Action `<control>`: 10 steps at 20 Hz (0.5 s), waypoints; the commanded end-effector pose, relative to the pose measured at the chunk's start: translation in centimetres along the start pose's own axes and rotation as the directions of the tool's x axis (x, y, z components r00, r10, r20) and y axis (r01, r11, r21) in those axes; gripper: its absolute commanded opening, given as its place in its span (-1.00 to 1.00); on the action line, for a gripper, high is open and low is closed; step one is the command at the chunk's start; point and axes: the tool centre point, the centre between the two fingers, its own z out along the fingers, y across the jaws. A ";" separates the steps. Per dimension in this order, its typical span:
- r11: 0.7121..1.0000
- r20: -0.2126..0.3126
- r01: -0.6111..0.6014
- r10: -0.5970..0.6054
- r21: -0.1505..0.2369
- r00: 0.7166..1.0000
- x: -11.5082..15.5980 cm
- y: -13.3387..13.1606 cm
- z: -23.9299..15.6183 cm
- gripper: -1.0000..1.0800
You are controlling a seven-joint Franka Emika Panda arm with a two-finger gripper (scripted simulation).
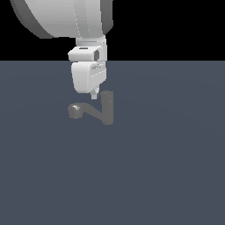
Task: Turn on the faucet by rotating a designated handle.
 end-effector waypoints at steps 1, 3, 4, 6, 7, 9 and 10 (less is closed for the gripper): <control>0.999 -0.006 -0.036 0.036 -0.003 0.999 3.4 -0.1 0.1 -1.00; 0.999 -0.007 -0.037 0.037 -0.003 0.999 3.9 0.0 0.1 -1.00; 1.000 0.000 -0.002 0.002 0.000 1.000 1.5 0.2 0.0 -1.00; 1.000 -0.001 -0.006 0.006 0.000 1.000 2.4 -0.3 0.0 -1.00; 1.000 -0.001 -0.007 0.007 -0.001 1.000 2.9 -0.6 0.0 -1.00; 1.000 -0.002 -0.011 0.011 -0.001 1.000 3.8 -1.1 0.0 -1.00; 1.000 -0.002 -0.013 0.013 -0.001 1.000 4.3 -1.3 0.0 -1.00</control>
